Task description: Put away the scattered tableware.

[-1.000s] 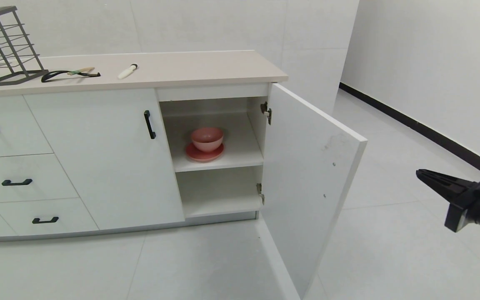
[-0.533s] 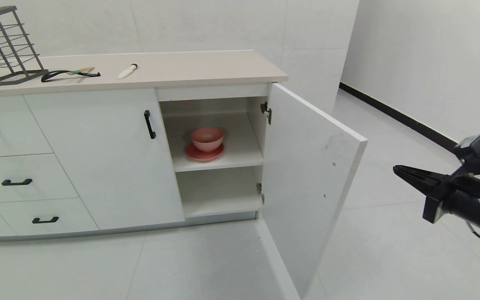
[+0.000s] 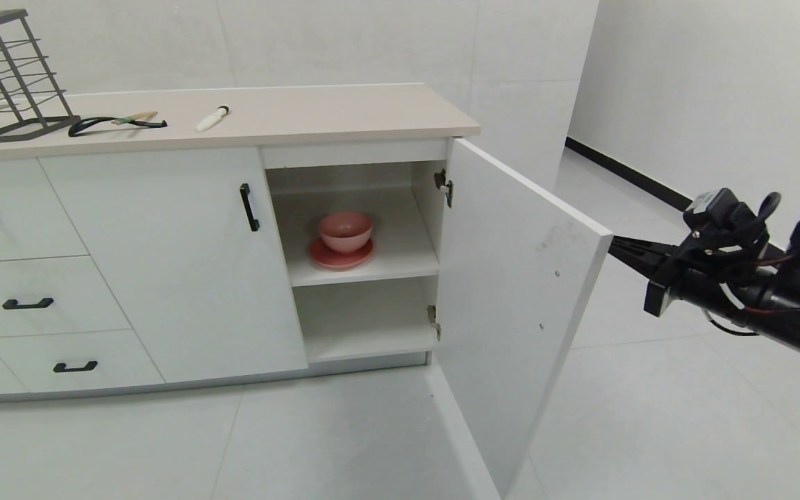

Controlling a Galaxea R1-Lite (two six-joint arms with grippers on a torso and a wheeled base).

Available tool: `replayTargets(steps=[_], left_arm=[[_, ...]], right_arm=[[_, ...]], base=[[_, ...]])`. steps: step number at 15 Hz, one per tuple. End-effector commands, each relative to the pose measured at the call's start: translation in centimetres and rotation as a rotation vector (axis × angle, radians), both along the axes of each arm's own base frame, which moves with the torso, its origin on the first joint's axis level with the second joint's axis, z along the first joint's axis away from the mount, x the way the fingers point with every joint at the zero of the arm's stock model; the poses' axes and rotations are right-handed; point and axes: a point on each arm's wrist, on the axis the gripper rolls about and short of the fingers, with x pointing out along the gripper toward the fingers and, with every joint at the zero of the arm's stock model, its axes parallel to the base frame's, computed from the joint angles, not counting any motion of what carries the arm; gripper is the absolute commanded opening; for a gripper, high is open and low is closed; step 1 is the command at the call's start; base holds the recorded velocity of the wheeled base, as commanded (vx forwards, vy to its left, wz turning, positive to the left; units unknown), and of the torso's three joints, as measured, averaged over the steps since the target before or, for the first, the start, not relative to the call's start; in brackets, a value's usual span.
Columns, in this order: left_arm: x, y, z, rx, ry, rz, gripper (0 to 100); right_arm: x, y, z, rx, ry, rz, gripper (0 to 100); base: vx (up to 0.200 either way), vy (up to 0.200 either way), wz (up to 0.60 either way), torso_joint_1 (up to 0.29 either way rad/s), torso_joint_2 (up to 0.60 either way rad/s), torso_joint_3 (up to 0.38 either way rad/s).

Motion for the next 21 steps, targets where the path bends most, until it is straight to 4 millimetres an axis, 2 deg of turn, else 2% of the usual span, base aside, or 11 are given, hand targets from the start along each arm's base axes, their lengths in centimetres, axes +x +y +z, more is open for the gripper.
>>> replayTargets(steps=[1,2,5,12,18,21], left_arm=[[0.0,0.0,0.0,0.0,-0.001,0.0,100],[0.0,0.0,0.0,0.0,-0.001,0.0,100],[0.0,0.0,0.0,0.0,-0.001,0.0,100],[0.0,0.0,0.0,0.0,-0.001,0.0,100],[0.0,0.0,0.0,-0.003,-0.001,0.0,100],[0.0,0.0,0.0,-0.005,-0.001,0.002,100]], right_arm=[[1.7,0.3,-1.3,-0.003,0.031,0.012,0],[2.3,0.7,-1.5,-0.005,0.026,0.03,0],[2.3,2.2,-1.5,0.0,0.005,0.107,0],[1.7,3.3,-1.8,-0.008,0.013,0.149,0],[0.9,7.0,-1.3,-0.003,-0.002,0.267,0],[0.9,8.2,-0.9,0.0,-0.021,0.299,0]], base=[[0.0,0.0,0.0,0.0,0.0,0.0],[0.0,0.0,0.0,0.0,0.0,0.0],[0.0,0.0,0.0,0.0,0.0,0.0],[0.0,0.0,0.0,0.0,0.0,0.0],[0.0,0.0,0.0,0.0,0.0,0.0],[0.0,0.0,0.0,0.0,0.0,0.0]])
